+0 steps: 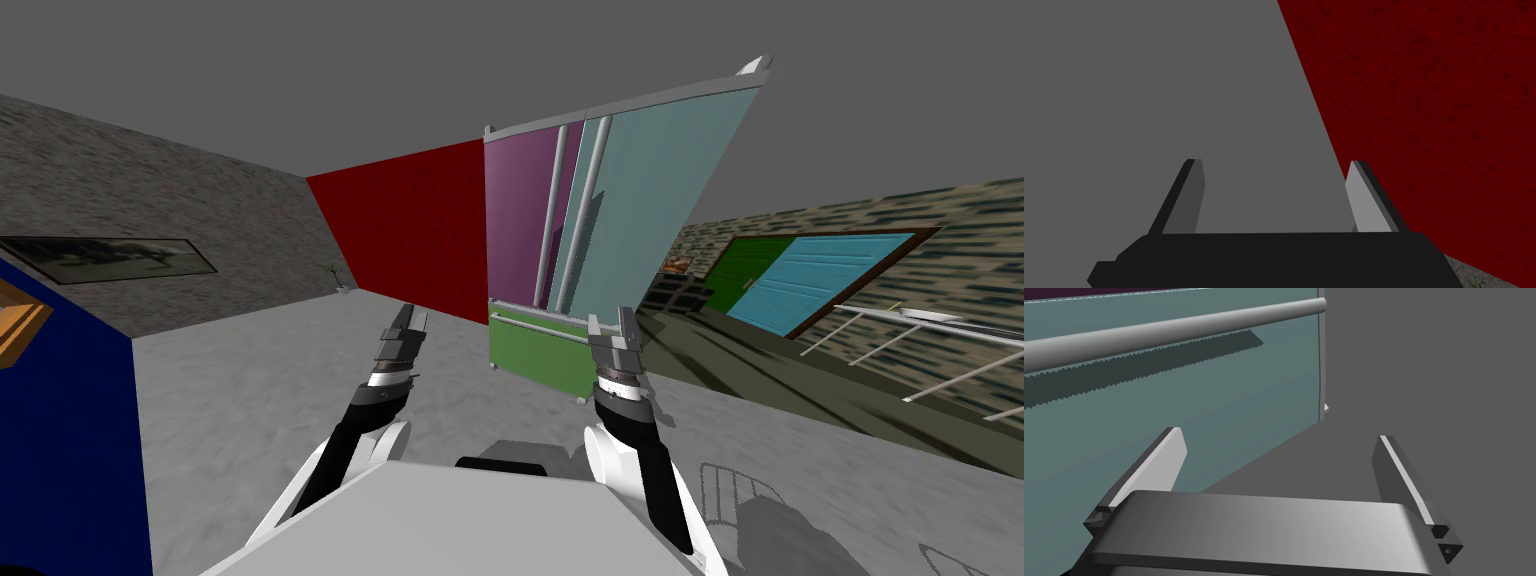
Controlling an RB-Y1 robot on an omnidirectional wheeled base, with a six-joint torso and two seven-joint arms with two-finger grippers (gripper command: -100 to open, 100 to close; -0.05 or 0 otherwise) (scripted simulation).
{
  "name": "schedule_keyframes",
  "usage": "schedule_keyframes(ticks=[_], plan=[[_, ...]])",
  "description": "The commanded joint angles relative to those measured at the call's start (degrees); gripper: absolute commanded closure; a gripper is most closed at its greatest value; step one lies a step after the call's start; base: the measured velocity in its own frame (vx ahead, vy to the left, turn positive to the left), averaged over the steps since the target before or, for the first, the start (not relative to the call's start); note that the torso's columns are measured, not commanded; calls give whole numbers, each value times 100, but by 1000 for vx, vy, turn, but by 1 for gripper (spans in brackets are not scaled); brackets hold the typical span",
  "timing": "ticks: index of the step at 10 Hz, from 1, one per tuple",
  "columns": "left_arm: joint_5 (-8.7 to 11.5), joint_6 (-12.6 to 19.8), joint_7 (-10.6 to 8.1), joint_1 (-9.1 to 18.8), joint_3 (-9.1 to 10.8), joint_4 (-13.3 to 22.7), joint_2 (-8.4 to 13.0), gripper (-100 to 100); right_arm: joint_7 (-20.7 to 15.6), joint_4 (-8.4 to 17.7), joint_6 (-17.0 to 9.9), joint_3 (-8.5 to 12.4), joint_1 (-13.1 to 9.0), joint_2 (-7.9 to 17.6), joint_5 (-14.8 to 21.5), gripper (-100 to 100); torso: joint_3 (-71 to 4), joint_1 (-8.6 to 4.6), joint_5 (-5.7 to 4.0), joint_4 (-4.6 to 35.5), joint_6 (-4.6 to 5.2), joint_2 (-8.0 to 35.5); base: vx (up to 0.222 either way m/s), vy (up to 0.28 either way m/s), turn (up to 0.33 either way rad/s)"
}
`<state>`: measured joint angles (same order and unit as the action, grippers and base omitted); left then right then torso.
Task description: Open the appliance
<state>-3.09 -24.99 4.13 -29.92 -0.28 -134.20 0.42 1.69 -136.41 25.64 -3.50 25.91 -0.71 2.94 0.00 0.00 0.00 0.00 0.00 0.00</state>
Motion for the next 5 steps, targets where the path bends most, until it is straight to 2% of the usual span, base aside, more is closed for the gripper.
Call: schedule_keyframes(ticks=[1,5], plan=[[0,0,0,0,0,0,0,0,0,0,0,0,0,0,0,0,-467,0,0,235,0,232,0,0,0],[0,0,0,0,0,-1,0,0,0,-1,0,0,0,0,0,0,-3692,0,0,1846,0,1845,0,0,0]])
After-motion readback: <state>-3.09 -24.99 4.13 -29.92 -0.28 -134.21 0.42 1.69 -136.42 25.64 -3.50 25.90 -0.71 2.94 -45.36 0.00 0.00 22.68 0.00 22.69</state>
